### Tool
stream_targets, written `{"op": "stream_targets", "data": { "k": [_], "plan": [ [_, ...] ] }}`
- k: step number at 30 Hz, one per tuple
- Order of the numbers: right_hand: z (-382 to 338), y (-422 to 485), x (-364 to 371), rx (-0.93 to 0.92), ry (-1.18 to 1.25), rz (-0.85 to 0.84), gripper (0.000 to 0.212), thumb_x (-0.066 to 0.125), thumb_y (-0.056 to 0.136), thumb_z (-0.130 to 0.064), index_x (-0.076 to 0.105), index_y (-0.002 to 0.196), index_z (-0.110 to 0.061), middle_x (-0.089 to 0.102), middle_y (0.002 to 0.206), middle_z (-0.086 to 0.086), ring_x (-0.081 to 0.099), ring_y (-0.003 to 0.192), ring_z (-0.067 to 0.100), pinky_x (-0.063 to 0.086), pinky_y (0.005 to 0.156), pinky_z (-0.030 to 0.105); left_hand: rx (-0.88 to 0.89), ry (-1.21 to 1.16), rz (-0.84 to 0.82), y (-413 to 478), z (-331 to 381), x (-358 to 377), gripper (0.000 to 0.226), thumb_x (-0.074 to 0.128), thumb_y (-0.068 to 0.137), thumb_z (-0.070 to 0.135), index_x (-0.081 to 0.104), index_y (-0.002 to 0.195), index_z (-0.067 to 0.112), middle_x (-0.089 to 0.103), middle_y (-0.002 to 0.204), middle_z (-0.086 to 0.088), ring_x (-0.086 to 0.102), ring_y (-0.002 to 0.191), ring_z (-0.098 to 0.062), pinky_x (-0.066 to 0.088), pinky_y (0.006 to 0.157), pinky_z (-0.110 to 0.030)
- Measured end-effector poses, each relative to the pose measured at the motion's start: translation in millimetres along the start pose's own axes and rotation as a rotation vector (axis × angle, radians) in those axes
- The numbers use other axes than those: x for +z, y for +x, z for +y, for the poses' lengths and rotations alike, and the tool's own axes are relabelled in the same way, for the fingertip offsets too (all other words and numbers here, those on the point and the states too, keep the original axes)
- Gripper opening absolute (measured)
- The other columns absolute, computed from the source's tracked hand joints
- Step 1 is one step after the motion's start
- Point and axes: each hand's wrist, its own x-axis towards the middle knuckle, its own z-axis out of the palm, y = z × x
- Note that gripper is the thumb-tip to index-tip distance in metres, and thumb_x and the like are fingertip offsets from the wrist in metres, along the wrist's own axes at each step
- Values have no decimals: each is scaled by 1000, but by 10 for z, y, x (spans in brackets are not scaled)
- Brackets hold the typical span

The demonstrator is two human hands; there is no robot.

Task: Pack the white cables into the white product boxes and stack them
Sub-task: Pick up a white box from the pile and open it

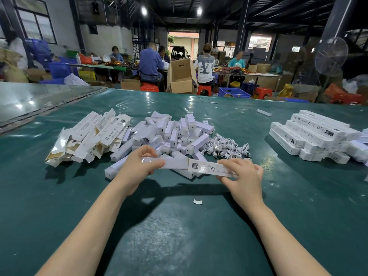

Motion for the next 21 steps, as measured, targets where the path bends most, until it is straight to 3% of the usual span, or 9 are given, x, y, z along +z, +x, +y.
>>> {"op": "stream_targets", "data": {
  "k": [6, 9, 11, 13, 17, 18, 21],
  "plan": [
    [-64, -6, 17, -48, 61, -133, 29, 78, 69, -17, 73, 94, -31, 66, 89, -10, 55, 92, 17, 20, 76, 29, 2, 36, -43, -16, -65, 71, 35, 72, 62, 16, 46, 84, 23, 49, 91, -3, 46, 70, -17, 41, 70, -31],
    [-103, -15, 6, -76, -4, -118, 31, 80, 67, -17, 73, 96, -24, 69, 85, -5, 59, 86, 24, 35, 78, 35, 48, -27, 192, -88, -155, 355, 46, 79, 64, 15, 40, 86, 27, 51, 89, 1, 49, 71, -13, 42, 67, -18],
    [-118, -10, -22, -132, -59, -33, 32, 84, 60, -13, 74, 90, -18, 69, 75, 0, 62, 72, 28, 47, 66, 38, 131, -28, 346, -118, -146, 460, 42, 77, 72, 15, 41, 88, 29, 53, 89, 6, 51, 69, -2, 39, 59, -6],
    [-165, -18, -31, -210, -101, 24, 32, 87, 56, -14, 73, 84, -15, 67, 67, 1, 62, 59, 26, 51, 51, 33, 172, -71, 396, -136, -130, 508, 37, 70, 79, 16, 39, 96, 26, 56, 97, 2, 53, 78, -4, 39, 62, -8],
    [-286, -60, 8, -333, -142, 5, 29, 75, 58, -33, 71, 81, -16, 61, 61, -1, 59, 48, 18, 43, 41, 18, 161, 31, 228, -226, -113, 672, 2, 40, 97, 21, 38, 97, 20, 47, 107, 2, 41, 111, -20, 31, 84, -15],
    [-290, -69, 16, -321, -144, -2, 28, 74, 58, -34, 71, 80, -16, 60, 60, -1, 59, 48, 18, 42, 41, 18, 162, 80, 169, -248, -118, 700, 9, 36, 98, 24, 42, 91, 23, 44, 115, -1, 37, 117, -20, 28, 93, -19],
    [-297, -85, 30, -205, -116, -59, 29, 81, 63, -28, 69, 87, -16, 58, 68, 2, 61, 61, 24, 44, 45, 30, 158, 95, 147, -244, -93, 706, 14, 51, 92, 22, 43, 82, 29, 30, 128, -8, 40, 117, -19, 30, 99, -24]
  ]
}}
